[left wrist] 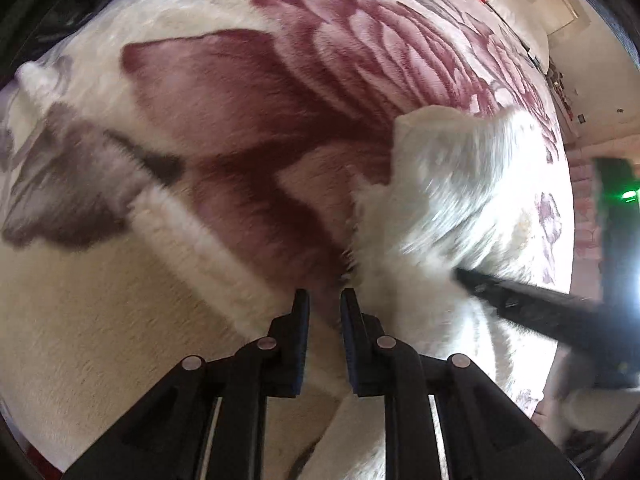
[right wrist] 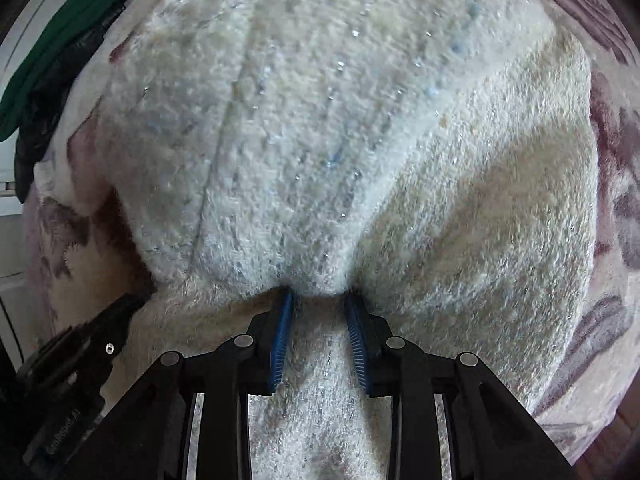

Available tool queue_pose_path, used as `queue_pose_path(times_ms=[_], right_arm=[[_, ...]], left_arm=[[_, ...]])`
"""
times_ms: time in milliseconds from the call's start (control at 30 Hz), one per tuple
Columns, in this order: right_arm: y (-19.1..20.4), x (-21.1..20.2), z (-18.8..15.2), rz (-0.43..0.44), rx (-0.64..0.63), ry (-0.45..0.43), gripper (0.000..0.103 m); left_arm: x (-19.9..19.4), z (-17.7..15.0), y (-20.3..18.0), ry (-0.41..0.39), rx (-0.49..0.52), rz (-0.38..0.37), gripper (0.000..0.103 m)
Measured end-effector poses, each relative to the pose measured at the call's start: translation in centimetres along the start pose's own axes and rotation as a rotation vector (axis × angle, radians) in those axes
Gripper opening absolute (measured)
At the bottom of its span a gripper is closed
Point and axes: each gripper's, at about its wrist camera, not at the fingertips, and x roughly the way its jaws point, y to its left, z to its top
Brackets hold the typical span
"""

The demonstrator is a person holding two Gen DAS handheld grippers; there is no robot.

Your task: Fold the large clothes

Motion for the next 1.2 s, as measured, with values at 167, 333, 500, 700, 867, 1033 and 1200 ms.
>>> queue_pose_path(times_ms=[167, 333, 500, 700, 867, 1033, 1200], right_arm=[[2.4, -5.9, -3.0, -0.008, -0.077, -0.109, 0.031], [3.0, -2.3, -6.0, -0.034, -0.108, -0.035, 0.031], [5.4, 1.1, -6.3, -0.132, -0.144, -0.072, 0.031], [8.6, 2.2, -6.3, -0.204, -0.139, -0.101, 0.031], [9.0, -2.5, -9.2, -0.018, -0.086, -0.12, 0.069], [1.2, -6.1, -17.7, 0.219, 0.139, -0.133, 0.103], [-6.6, 1.5, -25.2, 0.339, 0.33, -0.005, 0.103]], left_arm=[[-3.2, -3.0, 0.6, -0.051, 0.031, 0.028, 0.014], [-3.9, -5.9, 2.5, -0.054, -0.002, 0.039, 0.015], [-2.9, -6.9, 4.3, -0.028, -0.043, 0.041, 0.015], [-3.8, -7.5, 5.0, -0.021, -0.077, -0.041, 0.015], [-5.2, -8.4, 5.6, -0.01, -0.112, -0.239, 0.074], [-4.7, -10.7, 6.2, 0.053, -0.109, -0.364, 0.078], [-1.1, -13.9, 4.6, 0.216, -0.01, -0.42, 0.078]])
